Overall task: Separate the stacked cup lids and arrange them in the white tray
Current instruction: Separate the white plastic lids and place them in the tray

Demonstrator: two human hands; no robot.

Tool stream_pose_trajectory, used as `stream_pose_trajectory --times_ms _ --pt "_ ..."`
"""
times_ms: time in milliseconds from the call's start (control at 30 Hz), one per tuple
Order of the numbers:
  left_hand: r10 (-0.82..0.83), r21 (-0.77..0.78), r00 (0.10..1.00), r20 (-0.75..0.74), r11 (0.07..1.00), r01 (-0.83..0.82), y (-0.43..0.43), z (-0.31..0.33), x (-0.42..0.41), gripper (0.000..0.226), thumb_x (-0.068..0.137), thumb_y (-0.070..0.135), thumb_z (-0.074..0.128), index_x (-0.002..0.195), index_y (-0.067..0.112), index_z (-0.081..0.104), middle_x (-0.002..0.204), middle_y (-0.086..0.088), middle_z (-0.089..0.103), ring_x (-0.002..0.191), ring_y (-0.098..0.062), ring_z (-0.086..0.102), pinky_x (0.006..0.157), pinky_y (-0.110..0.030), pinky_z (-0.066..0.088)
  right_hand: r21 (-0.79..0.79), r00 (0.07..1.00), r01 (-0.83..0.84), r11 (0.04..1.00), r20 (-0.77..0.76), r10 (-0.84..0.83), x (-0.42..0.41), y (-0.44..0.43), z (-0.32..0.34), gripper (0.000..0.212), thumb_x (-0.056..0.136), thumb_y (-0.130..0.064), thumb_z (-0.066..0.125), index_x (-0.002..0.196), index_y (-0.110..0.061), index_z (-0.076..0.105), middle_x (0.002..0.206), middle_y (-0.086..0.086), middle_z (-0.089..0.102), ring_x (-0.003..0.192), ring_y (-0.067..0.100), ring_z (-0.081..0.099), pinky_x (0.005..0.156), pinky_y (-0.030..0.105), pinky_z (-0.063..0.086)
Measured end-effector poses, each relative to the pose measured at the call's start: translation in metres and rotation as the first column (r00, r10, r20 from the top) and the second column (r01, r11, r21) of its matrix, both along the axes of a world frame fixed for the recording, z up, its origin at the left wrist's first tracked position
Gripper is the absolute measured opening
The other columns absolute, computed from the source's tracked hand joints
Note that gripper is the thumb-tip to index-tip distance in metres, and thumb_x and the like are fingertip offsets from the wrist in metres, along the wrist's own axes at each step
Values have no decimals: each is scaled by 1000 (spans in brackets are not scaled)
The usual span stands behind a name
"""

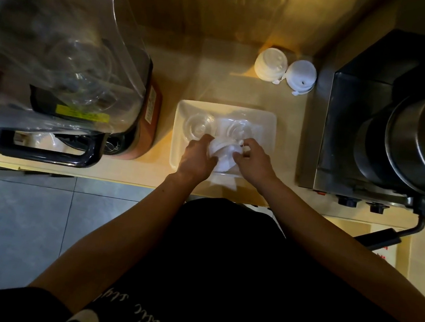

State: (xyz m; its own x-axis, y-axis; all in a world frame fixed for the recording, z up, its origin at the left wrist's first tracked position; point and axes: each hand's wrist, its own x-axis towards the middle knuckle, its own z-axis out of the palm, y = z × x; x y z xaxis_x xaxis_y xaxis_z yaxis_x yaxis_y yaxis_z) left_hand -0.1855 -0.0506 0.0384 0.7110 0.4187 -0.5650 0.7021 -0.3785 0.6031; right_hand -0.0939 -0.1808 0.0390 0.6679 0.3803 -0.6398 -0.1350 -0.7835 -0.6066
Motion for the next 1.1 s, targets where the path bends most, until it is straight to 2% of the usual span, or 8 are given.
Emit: stream_pose_trajectory --times_ms 133,267,367,500,700,800,933,1100 --pt "-19 -24 1000 -11 1000 19 -1 -2 -2 46 83 19 62 127 18 47 112 -18 63 104 -39 59 84 -37 46 22 998 14 1000 -65 -12 -3 2 1 38 89 -20 60 125 -20 47 112 12 66 103 29 63 91 43 52" --pt "-21 -56 1000 -5 998 21 2 1 -1 57 80 18 65 131 27 41 113 -18 55 98 -37 55 78 -33 38 32 991 -11 999 -133 15 2 3 5 55 86 -17 59 137 -29 43 122 11 62 107 27 62 96 41 51" --pt "-18 -74 1000 2 997 18 3 4 0 78 79 14 68 144 28 29 124 -21 43 111 -36 48 87 -35 40 65 982 -35 997 -183 47 7 2 3 59 78 -21 63 135 -31 48 129 10 60 112 29 60 100 46 50" --pt "-35 -76 999 -20 997 33 3 4 1 93 76 22 80 150 19 24 138 -20 32 127 -38 41 107 -38 37 117 914 156 981 -394 -98 15 -1 6 49 84 -10 63 130 -26 54 122 10 58 106 25 60 99 40 51" --pt "5 -144 1000 3 990 -5 5 1 0 103 65 42 87 149 16 32 145 -12 28 133 -29 40 110 -32 36 119 747 365 923 -629 -214 25 -3 10 34 91 -19 52 124 -15 59 106 5 63 96 22 61 95 34 50" --pt "22 -176 1000 17 984 -18 6 2 -1 99 67 51 83 147 17 35 144 -9 30 135 -25 38 110 -30 33 122 757 367 922 -615 -220 25 -4 5 34 94 -30 58 124 -14 59 114 4 67 104 20 65 97 34 51" --pt "79 -212 997 2 974 -77 6 -1 -2 87 79 60 67 147 15 37 148 -7 28 136 -23 40 114 -30 31 115 787 393 912 -556 -269 21 -6 -4 40 92 -22 65 127 -7 56 126 5 59 110 16 60 98 34 52" --pt "31 -169 998 51 985 -22 10 -6 -3 65 82 43 72 138 25 45 140 -12 34 126 -27 47 106 -29 37 98 861 274 957 -468 -199 18 -6 -6 50 90 -17 68 135 -10 46 126 9 54 106 17 58 87 31 53"
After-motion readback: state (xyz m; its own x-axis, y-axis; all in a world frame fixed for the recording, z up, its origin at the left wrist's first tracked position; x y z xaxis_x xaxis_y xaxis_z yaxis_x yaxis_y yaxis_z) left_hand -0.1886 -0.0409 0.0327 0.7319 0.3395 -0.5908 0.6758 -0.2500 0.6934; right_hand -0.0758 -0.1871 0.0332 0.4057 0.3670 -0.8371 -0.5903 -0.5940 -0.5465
